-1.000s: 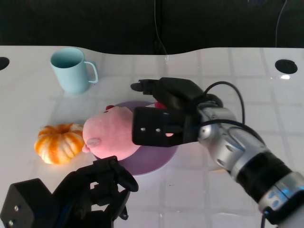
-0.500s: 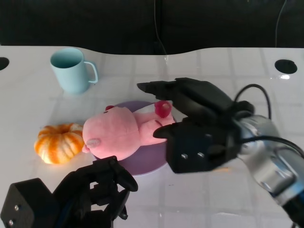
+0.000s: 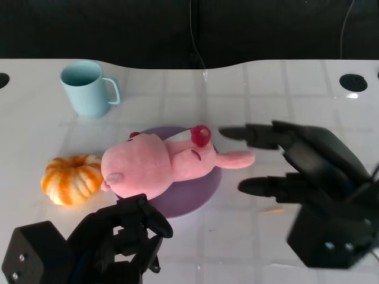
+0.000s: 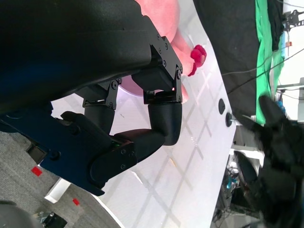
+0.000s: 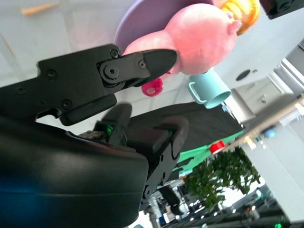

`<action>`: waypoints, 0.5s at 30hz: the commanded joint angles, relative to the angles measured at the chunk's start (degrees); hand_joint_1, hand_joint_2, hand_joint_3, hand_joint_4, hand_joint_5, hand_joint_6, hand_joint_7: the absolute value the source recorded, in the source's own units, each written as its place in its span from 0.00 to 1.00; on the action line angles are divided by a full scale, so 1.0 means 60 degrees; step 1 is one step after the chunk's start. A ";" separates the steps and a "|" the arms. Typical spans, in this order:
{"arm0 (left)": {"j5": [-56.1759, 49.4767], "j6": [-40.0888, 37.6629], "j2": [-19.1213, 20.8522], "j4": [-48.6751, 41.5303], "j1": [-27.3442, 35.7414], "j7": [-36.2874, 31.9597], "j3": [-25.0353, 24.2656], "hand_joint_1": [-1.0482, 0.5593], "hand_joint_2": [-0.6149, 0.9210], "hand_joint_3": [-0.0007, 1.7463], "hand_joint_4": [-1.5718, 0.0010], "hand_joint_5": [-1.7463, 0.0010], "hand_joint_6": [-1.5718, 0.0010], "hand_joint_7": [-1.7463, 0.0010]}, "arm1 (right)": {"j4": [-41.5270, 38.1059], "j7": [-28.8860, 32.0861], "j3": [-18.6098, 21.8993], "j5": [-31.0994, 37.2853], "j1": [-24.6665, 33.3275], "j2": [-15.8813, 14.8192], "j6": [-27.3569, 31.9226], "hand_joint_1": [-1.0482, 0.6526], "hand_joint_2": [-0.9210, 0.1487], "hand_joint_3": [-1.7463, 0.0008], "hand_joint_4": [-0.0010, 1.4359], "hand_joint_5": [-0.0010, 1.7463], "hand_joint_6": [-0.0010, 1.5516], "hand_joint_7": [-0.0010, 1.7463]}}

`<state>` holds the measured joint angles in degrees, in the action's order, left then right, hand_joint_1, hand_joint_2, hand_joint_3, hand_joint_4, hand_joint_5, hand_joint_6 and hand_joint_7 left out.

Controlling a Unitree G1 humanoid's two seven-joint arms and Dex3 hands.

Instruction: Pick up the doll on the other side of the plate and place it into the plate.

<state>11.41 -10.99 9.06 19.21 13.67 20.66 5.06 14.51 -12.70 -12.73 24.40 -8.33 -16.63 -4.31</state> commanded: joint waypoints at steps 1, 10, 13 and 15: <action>0.0017 -0.0028 0.0068 0.0113 0.0021 -0.0095 -0.0084 0.44 0.79 0.60 0.59 0.00 0.55 0.22 | 0.0192 0.0159 0.0471 -0.0578 0.0643 -0.0148 -0.0515 0.59 0.07 0.96 0.49 0.58 0.60 0.17; 0.0074 -0.0095 0.0123 0.0234 0.0085 -0.0055 -0.0147 0.44 0.79 0.59 0.58 0.00 0.55 0.22 | 0.1067 -0.0256 0.1162 -0.1301 0.2369 -0.0455 -0.0470 0.68 0.52 0.25 0.62 0.89 0.66 0.48; 0.0174 -0.0200 0.0169 0.0313 0.0112 -0.0019 -0.0237 0.43 0.79 0.59 0.59 0.00 0.55 0.23 | 0.1368 -0.0366 0.1206 -0.1332 0.2791 -0.0473 -0.0270 0.67 0.51 0.23 0.64 0.89 0.65 0.53; 0.0219 -0.0224 0.0208 0.0330 0.0121 0.0013 -0.0291 0.43 0.79 0.59 0.59 0.00 0.55 0.23 | 0.1417 -0.0332 0.1178 -0.1281 0.2990 -0.0426 -0.0280 0.68 0.53 0.22 0.66 0.91 0.64 0.58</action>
<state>12.17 -11.97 9.41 20.62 14.22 20.69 4.12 21.97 -14.51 -6.16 17.18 8.76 -18.63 -6.38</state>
